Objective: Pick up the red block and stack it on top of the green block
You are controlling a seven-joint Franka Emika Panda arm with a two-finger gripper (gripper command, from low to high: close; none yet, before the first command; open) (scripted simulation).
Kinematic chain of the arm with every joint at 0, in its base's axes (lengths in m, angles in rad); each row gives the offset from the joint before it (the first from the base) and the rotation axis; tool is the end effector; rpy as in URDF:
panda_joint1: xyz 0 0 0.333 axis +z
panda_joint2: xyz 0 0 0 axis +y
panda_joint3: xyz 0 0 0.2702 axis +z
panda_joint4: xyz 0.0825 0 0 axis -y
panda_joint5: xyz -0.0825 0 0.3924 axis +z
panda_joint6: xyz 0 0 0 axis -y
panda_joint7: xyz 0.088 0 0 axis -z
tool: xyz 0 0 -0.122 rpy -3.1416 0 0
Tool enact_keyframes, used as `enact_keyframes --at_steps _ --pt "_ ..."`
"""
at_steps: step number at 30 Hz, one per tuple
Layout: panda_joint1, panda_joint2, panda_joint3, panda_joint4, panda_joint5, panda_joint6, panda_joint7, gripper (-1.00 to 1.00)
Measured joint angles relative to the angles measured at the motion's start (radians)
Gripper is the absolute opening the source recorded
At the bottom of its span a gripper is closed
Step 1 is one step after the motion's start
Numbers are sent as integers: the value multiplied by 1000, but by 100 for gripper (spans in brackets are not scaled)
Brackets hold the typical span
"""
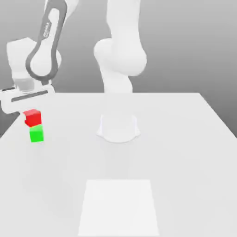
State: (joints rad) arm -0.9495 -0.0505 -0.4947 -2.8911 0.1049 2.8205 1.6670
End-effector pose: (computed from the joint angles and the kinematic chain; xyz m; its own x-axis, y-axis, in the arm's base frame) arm 0.0443 -0.3451 0.1307 -0.9963 0.0695 -0.0511 0.0678 0.9971 0.0351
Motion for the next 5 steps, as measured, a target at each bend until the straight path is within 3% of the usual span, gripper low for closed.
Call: enact_keyframes --at_steps 4,5 --pt "18 83 -1 1 55 87 -38 -100" --pt "18 96 -6 0 47 105 -33 100"
